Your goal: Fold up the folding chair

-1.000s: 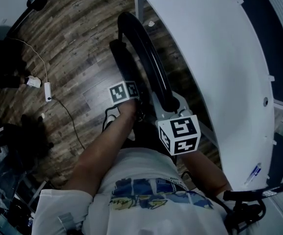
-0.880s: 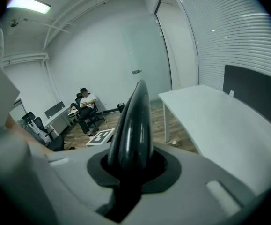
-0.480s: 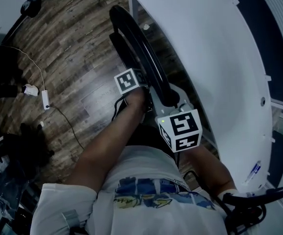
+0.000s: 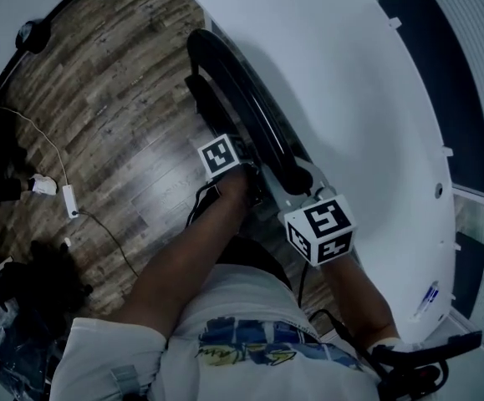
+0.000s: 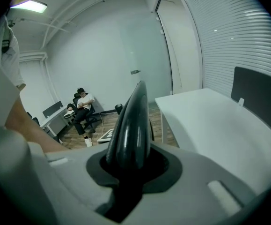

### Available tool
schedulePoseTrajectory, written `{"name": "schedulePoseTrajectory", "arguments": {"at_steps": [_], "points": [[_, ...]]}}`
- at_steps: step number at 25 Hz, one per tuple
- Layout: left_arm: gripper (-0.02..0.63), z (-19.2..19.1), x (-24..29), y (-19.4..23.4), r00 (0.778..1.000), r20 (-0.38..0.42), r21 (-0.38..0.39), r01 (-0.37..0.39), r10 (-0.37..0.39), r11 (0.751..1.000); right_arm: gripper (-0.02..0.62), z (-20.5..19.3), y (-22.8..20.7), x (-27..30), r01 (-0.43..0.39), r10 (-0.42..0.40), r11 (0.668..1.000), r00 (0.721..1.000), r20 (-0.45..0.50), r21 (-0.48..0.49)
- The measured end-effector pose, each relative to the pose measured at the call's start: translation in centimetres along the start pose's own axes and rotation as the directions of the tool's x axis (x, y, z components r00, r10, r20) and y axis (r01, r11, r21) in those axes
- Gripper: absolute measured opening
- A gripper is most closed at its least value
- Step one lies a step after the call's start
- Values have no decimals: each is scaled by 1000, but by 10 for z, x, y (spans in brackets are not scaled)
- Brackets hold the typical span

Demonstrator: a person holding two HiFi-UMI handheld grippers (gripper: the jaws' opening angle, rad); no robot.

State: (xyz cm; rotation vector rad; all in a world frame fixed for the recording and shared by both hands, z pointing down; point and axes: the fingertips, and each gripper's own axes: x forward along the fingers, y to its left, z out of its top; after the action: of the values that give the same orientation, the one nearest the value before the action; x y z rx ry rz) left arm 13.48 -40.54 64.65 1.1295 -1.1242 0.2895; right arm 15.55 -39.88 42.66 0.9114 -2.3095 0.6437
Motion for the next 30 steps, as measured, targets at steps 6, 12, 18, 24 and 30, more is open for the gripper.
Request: {"name": "schedulePoseTrajectory", "arguments": {"at_steps": [6,12,18,24,30], "points": [[132,8,25,-16,1000,-25,31,-14,15,999,75,2,-43,2,-48,48,999,999,-3,23],[132,-2,41,-38,995,-99,20,24,-22,1000,80,-7,-76,-7,-89,89,995,996,-4,35],[158,-12,51,-45,989,-135,71,69,-59,995,84,-18,-89,-15,-136,136,991,991,-1,-16],[175,-7,63,-66,977,-156,128,163,-142,978,83,-15,-115,-15,-133,133,991,991,4,-9],[198,-8,70,-77,956,-203,187,251,-213,950,87,-17,-130,-17,-152,152,988,988,11,33]]}}
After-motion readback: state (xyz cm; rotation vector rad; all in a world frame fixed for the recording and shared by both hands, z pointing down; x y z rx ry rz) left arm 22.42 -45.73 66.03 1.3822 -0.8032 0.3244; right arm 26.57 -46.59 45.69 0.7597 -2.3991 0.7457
